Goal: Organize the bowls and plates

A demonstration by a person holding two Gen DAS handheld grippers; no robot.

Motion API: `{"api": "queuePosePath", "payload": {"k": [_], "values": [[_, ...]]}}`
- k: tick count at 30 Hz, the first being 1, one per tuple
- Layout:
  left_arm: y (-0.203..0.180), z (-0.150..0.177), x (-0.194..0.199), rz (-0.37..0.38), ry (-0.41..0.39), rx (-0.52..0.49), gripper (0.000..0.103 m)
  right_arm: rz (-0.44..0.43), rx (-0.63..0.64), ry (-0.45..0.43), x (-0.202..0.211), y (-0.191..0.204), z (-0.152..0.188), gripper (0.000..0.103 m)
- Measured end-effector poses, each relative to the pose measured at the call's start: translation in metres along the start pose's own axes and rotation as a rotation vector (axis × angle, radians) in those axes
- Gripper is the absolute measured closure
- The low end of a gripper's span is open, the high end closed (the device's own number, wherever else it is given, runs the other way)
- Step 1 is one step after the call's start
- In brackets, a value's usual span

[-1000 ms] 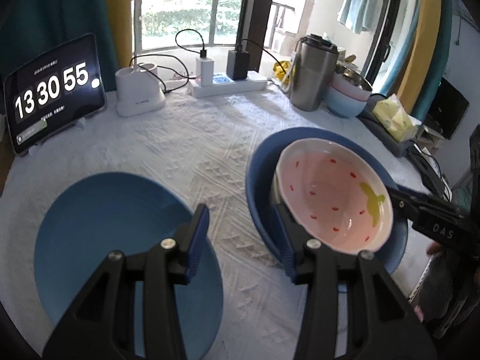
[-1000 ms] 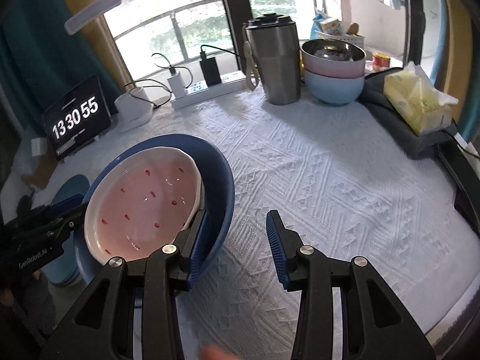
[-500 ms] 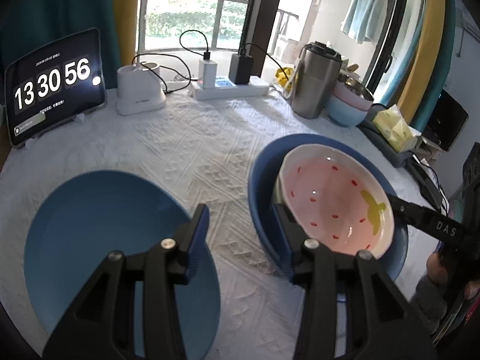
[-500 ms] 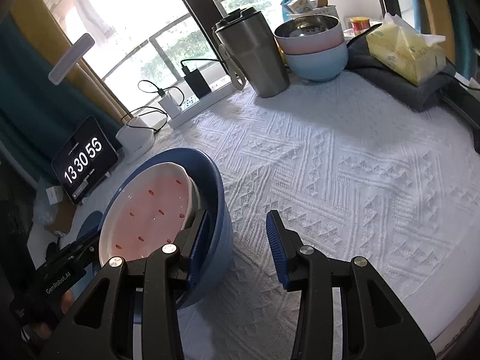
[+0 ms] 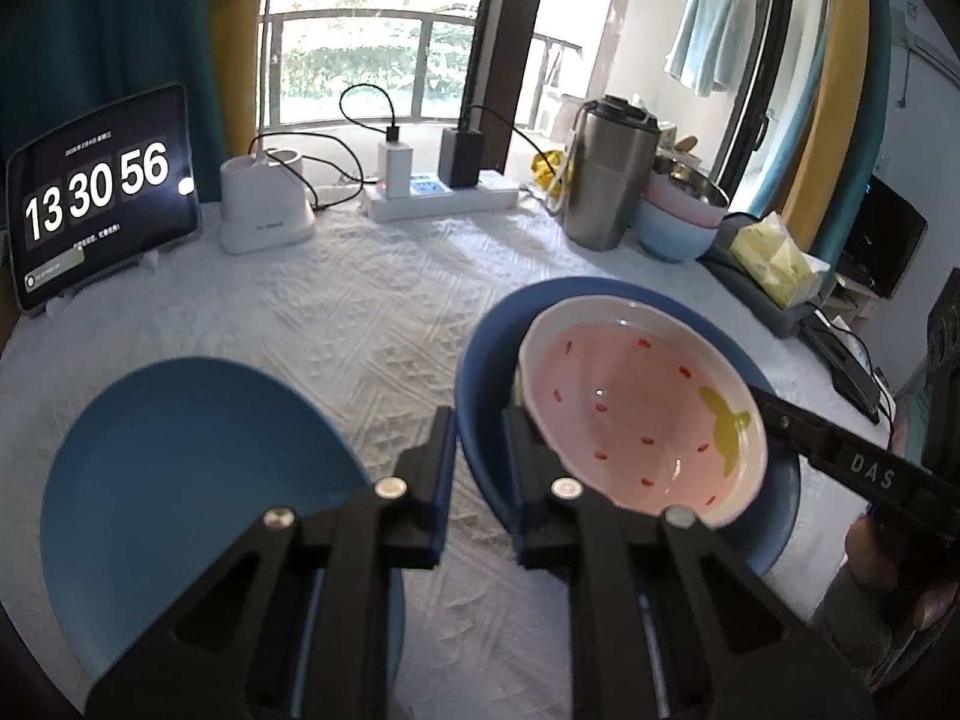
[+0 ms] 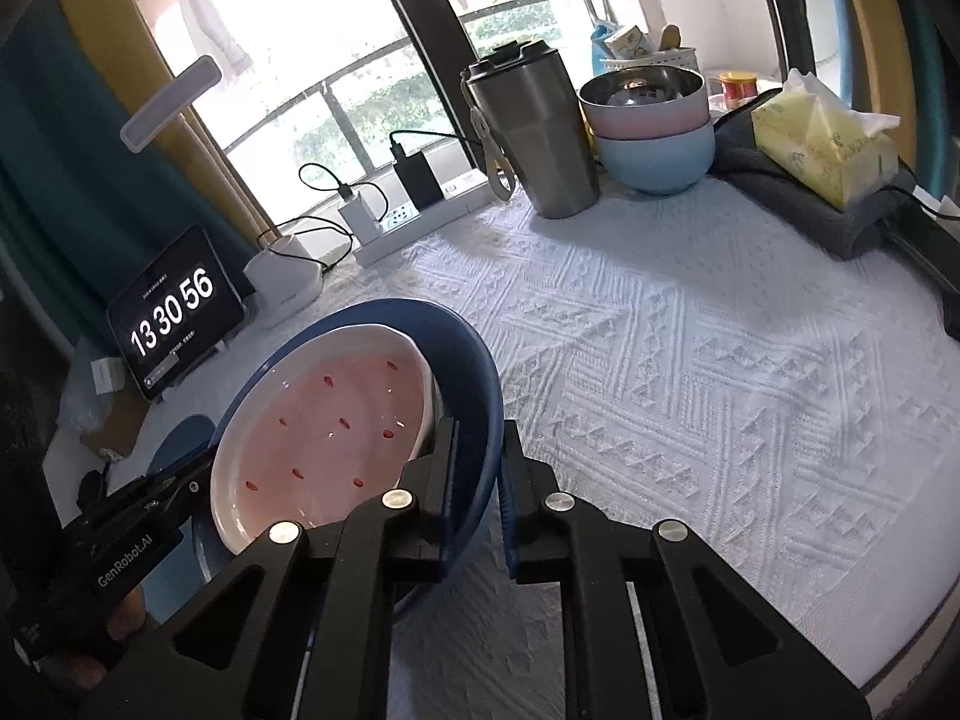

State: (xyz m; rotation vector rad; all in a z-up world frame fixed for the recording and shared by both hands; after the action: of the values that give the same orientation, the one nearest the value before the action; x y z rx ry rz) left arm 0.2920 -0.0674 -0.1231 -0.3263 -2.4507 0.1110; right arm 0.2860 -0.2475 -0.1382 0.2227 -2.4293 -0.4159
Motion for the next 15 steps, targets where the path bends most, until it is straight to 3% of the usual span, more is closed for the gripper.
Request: {"api": "queuePosePath", "payload": {"k": [15], "values": [[-0.0028,0.0017,0.0018,0.013,-0.009,-0.003,0.089,0.009,-0.004,-0.025,0.0037,0.0015,-0.002,0.09]]}}
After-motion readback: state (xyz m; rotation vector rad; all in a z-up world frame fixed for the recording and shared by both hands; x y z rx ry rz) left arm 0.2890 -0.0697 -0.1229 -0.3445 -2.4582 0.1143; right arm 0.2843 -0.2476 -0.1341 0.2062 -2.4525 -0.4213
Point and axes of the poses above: each gripper's, at about its wrist camera, not at the fingertips, and x roughly against the way its jaws point, y to its left, z to its underside, the point moved 7 cm from there along -x, roughly the way its jaws point, and after that the axes turned 4 degrees about -y, right-handed, at the moved point
